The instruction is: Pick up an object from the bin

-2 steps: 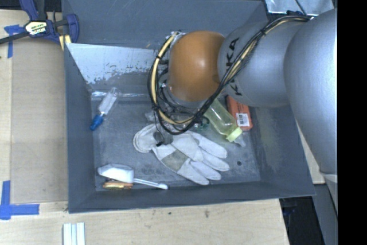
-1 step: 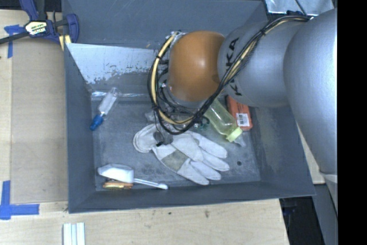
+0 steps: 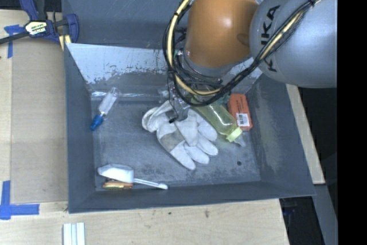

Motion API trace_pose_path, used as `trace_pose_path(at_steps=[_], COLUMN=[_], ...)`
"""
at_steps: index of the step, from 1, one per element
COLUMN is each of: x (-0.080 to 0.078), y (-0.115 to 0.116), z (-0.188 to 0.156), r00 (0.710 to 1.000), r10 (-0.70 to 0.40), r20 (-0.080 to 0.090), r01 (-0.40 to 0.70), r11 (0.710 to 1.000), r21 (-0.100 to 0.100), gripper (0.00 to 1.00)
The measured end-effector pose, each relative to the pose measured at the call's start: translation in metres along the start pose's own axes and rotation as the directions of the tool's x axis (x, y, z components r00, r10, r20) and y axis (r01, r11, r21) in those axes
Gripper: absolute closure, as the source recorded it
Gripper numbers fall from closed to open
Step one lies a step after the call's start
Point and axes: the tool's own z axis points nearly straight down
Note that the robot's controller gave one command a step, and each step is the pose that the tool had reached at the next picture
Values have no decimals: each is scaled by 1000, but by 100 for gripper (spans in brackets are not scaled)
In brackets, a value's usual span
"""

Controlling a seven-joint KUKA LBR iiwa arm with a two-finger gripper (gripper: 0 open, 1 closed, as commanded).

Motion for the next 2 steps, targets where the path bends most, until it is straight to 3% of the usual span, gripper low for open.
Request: trace_pose_path(at_steps=[1,2], x=[0,-2], y=[0,-5], z=[0,-33], r00=[1000,1000], r10=[1,14], r20=[0,-5], r01=[-1,-14], r11=[1000,1000], r21=[0,-1], gripper=[100,100])
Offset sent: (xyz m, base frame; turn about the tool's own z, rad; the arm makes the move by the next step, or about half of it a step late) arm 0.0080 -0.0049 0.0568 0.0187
